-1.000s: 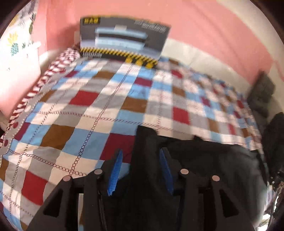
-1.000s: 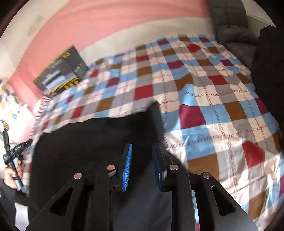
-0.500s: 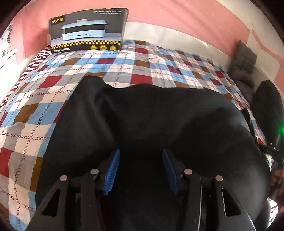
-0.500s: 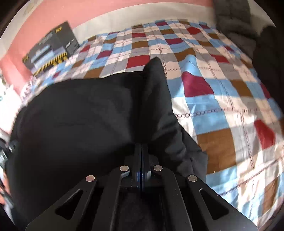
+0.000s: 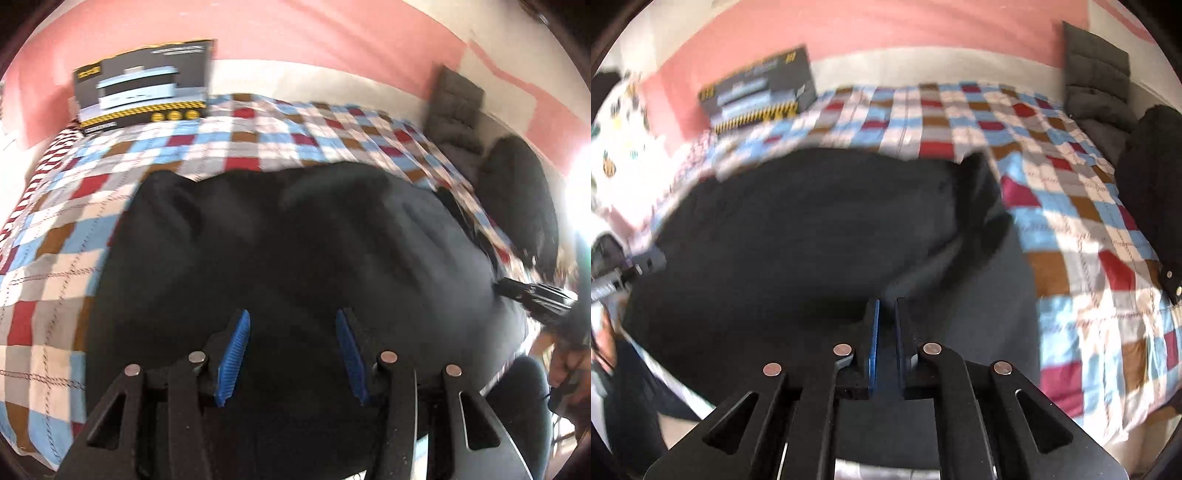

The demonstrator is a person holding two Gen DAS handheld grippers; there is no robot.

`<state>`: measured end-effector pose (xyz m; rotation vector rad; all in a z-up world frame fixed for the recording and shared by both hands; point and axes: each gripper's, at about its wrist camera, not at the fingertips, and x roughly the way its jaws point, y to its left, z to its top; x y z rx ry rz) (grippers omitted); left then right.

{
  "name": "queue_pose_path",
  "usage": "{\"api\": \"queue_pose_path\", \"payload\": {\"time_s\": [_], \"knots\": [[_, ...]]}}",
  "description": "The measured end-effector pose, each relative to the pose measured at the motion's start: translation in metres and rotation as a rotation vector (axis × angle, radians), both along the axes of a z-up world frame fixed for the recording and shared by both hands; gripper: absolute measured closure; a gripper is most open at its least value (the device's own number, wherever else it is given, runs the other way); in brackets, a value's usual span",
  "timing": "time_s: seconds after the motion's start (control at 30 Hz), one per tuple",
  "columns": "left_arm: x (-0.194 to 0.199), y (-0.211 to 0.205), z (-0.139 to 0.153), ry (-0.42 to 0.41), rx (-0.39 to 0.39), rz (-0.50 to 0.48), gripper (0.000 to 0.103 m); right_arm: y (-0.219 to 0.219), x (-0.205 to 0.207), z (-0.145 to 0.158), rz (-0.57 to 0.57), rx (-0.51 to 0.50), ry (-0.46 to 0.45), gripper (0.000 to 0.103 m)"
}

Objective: Fold large clothes

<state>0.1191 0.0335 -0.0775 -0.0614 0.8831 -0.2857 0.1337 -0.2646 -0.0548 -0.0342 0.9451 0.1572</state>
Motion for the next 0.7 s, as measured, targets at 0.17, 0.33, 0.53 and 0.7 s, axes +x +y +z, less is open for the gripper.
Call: {"api": "queue_pose_path", "payload": {"time_s": [0.17, 0.33, 0.53, 0.7], "knots": [[0.015, 0.005, -0.026, 0.012, -0.007, 0.053, 0.049, -0.026, 0.001, -0.026, -0.085, -0.038, -0.033, 0.096], [0.024, 0.005, -0.022, 0.027, 0.021, 0.068, 0.049, -0.038, 0.003, -0.013, -0.133, -0.073, 0.001, 0.096], [0.007, -0.003, -0.009, 0.042, -0.007, 0.046, 0.053, -0.027, -0.013, -0.006, -0.146, -0.024, -0.039, 0.095], [0.019, -0.002, 0.000, 0.072, -0.059, 0.039, 0.053, -0.044, 0.008, -0.011, -0.242, 0.008, 0.006, 0.095]]}}
